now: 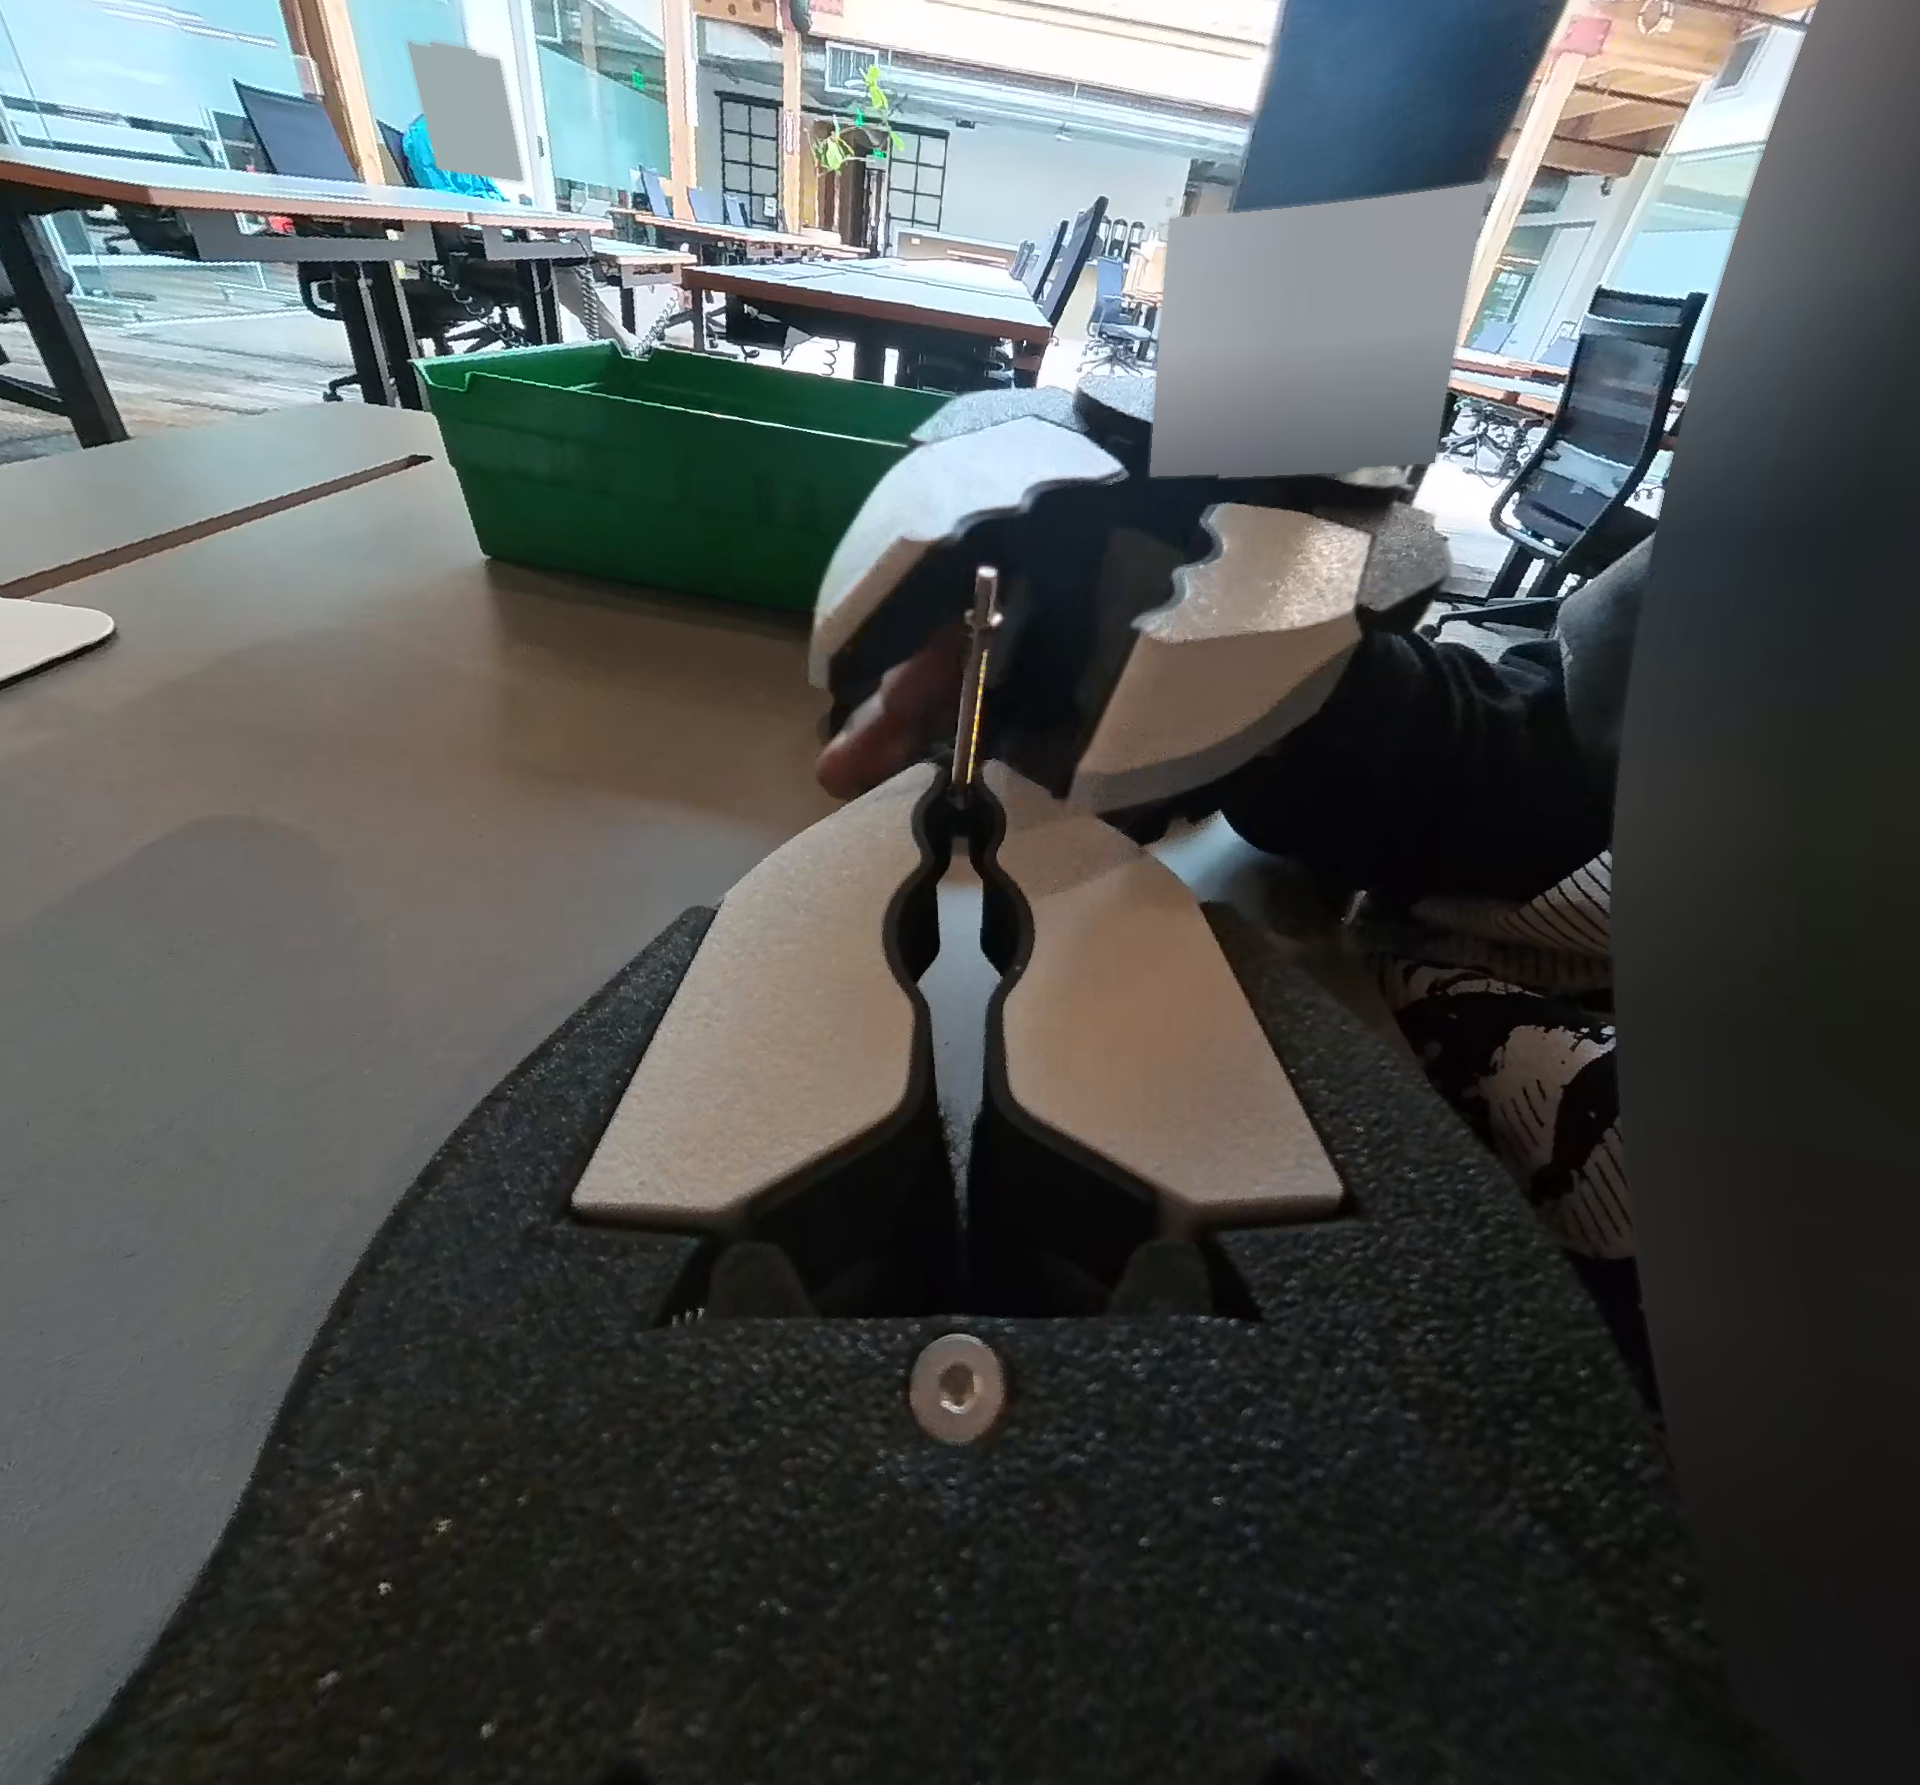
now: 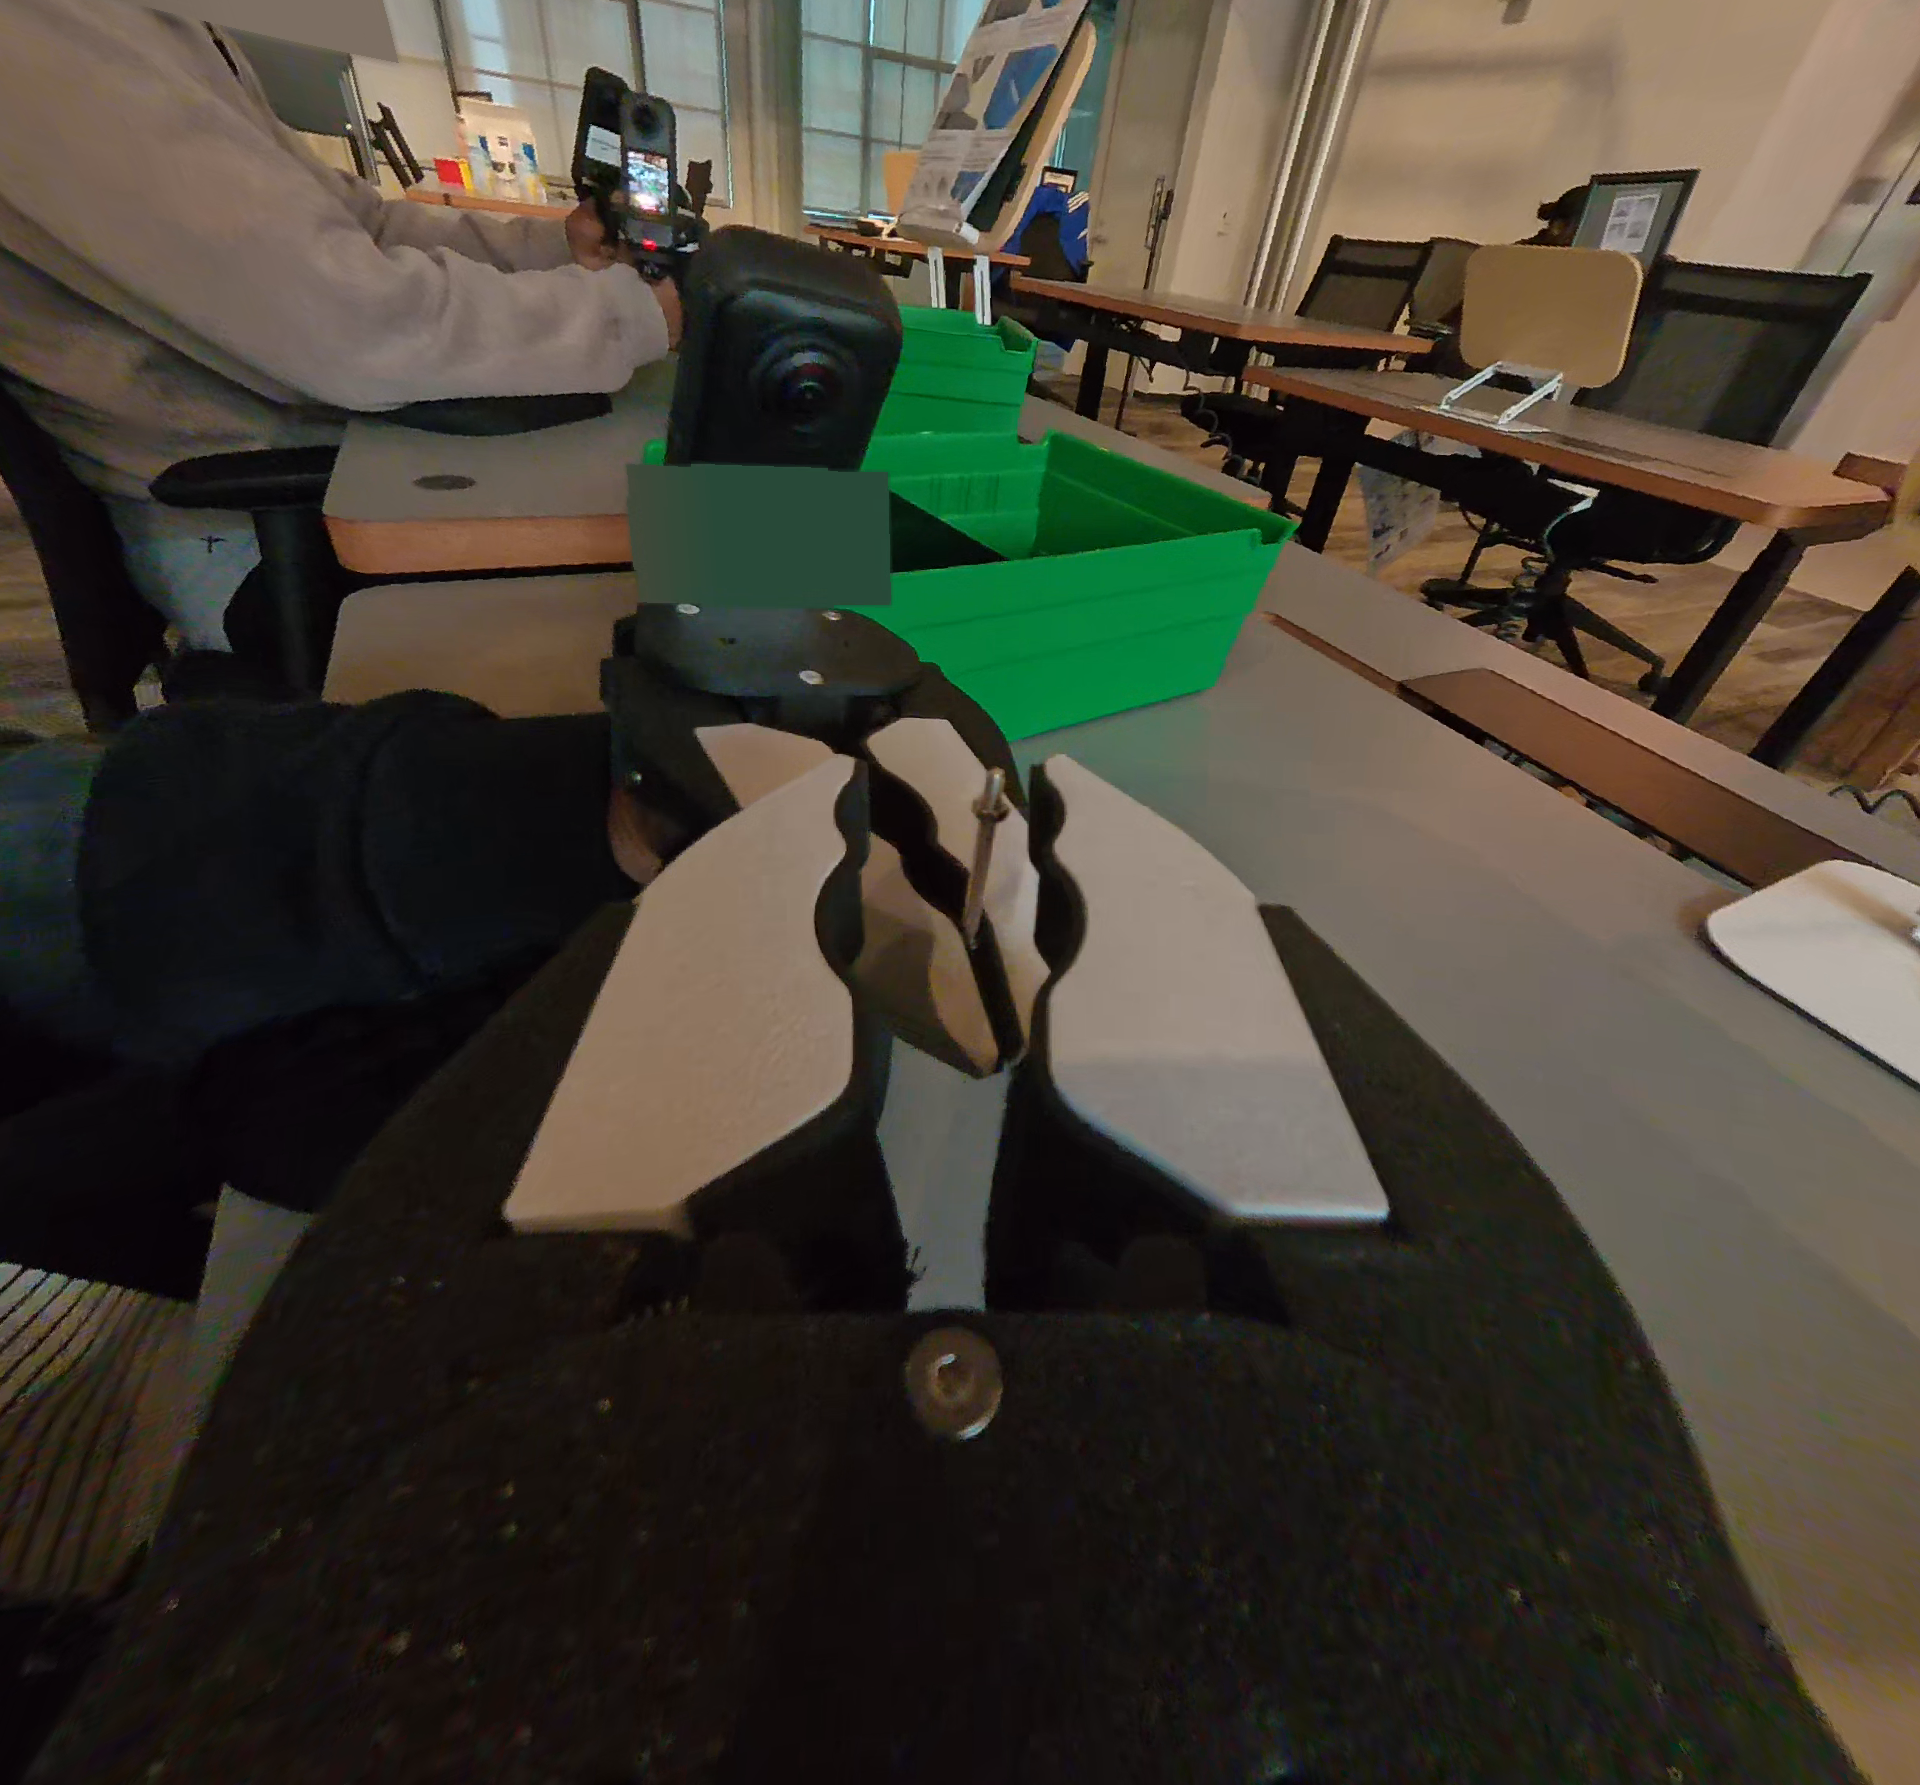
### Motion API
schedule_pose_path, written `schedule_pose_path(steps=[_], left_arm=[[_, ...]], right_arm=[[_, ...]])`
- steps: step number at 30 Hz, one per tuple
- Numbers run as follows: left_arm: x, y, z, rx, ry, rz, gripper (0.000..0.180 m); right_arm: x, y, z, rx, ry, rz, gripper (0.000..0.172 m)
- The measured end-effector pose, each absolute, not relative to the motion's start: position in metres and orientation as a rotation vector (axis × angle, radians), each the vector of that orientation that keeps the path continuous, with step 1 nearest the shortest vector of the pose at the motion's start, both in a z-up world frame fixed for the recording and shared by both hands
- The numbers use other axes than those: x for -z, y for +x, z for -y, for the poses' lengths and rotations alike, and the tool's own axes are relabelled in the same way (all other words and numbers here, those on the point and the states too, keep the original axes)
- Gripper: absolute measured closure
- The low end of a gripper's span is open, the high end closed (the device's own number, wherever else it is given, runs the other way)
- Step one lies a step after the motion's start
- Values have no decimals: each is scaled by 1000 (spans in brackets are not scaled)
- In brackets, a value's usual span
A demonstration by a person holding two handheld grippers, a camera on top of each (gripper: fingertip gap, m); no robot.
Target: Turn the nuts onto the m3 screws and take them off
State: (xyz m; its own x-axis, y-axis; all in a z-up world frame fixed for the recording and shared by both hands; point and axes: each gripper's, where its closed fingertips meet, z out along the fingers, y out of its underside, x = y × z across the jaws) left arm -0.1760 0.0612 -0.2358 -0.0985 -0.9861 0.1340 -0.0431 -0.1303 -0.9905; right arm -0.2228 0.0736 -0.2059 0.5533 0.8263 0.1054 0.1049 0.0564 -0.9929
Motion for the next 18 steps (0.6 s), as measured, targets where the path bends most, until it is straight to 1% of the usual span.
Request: schedule_pose_path(steps=[9, 18], left_arm=[[235, -177, -63, 1366, -1286, -1230, 179], [234, -177, -63, 1359, -1282, -1225, 179]], right_arm=[[203, -206, -58, -646, -1423, 865, 155], [217, -199, -68, -628, -1510, 800, 150]])
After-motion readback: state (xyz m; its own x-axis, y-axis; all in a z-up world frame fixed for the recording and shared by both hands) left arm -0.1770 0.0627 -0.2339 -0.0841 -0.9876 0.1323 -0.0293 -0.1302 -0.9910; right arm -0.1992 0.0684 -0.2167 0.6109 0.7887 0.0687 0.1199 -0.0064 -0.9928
